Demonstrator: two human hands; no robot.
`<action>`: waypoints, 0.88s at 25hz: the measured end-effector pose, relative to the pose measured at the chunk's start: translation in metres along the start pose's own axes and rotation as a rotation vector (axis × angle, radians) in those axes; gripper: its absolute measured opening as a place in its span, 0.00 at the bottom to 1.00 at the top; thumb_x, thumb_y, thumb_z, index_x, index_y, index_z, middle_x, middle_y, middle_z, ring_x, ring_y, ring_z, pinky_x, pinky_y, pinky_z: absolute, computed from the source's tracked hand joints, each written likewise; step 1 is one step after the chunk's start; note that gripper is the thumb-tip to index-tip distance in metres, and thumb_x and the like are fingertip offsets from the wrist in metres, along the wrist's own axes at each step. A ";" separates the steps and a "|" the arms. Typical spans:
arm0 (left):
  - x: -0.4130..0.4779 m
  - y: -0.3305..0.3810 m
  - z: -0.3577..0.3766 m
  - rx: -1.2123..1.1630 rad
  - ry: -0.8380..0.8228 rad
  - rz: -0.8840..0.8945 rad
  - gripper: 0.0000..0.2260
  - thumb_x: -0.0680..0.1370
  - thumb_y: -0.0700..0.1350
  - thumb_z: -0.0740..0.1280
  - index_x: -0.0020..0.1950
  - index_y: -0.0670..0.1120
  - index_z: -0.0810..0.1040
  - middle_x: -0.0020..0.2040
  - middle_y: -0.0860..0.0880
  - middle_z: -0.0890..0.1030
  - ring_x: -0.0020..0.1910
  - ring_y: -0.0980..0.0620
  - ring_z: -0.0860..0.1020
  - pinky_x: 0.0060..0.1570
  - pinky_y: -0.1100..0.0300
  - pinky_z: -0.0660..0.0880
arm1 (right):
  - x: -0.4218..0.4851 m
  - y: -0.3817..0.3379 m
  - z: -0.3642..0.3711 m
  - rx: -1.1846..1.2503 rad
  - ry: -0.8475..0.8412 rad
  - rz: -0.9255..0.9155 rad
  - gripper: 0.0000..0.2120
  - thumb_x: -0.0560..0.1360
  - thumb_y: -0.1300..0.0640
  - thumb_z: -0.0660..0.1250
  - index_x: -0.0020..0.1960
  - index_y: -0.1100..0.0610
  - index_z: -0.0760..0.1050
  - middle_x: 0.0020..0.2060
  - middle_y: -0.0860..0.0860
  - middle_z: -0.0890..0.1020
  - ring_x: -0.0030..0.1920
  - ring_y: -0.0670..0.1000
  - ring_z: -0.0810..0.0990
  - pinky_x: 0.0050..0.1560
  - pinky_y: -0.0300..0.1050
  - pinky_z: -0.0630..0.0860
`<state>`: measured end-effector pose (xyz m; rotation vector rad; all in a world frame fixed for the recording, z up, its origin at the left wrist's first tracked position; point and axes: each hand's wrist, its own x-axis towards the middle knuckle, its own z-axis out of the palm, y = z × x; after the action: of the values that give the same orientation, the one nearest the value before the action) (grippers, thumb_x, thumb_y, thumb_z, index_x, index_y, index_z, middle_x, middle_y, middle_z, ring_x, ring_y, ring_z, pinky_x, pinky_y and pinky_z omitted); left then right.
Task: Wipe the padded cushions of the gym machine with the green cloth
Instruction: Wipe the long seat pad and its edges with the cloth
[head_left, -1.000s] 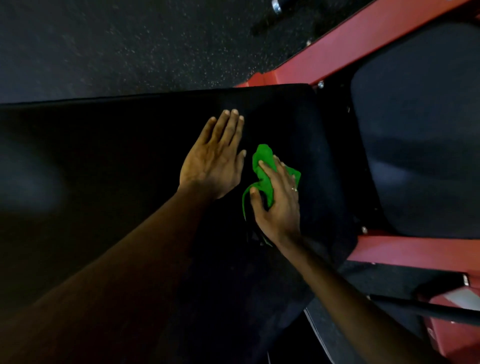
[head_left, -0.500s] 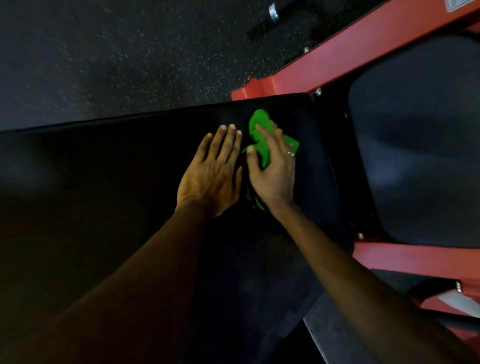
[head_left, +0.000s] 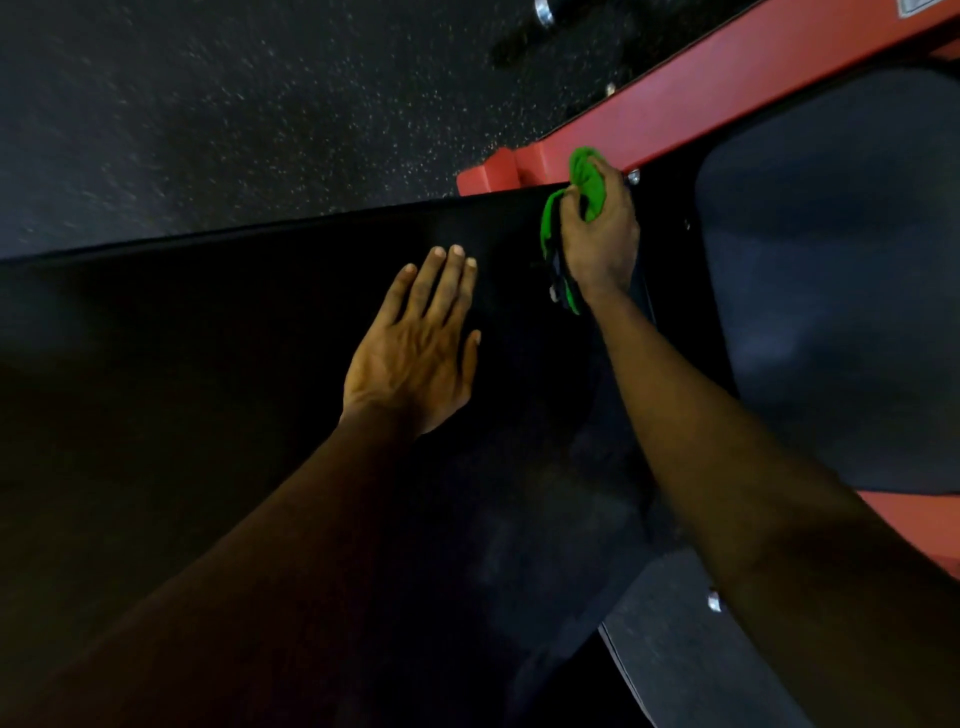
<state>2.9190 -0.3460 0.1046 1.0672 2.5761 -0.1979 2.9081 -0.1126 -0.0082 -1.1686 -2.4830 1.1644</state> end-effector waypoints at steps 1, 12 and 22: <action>0.000 0.000 0.000 0.010 0.003 -0.002 0.30 0.83 0.54 0.44 0.82 0.40 0.46 0.83 0.42 0.49 0.82 0.46 0.47 0.79 0.49 0.43 | 0.006 0.008 -0.003 -0.021 0.001 0.025 0.26 0.74 0.46 0.62 0.70 0.52 0.75 0.66 0.49 0.80 0.65 0.50 0.79 0.68 0.46 0.72; 0.002 0.002 0.001 0.031 -0.016 0.009 0.31 0.82 0.54 0.44 0.82 0.40 0.49 0.83 0.42 0.51 0.82 0.45 0.49 0.79 0.49 0.43 | -0.090 -0.013 -0.014 -0.043 -0.167 -0.263 0.24 0.77 0.51 0.64 0.72 0.56 0.73 0.72 0.54 0.74 0.73 0.54 0.71 0.75 0.54 0.66; -0.001 0.001 0.001 0.035 0.004 -0.002 0.30 0.83 0.54 0.45 0.82 0.41 0.49 0.83 0.42 0.51 0.82 0.45 0.49 0.79 0.49 0.44 | -0.014 0.008 -0.007 -0.002 -0.057 -0.112 0.21 0.75 0.49 0.65 0.65 0.53 0.78 0.63 0.49 0.81 0.63 0.51 0.79 0.66 0.48 0.74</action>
<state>2.9205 -0.3458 0.1040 1.0785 2.5863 -0.2422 2.9255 -0.1151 -0.0064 -0.9957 -2.5555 1.1807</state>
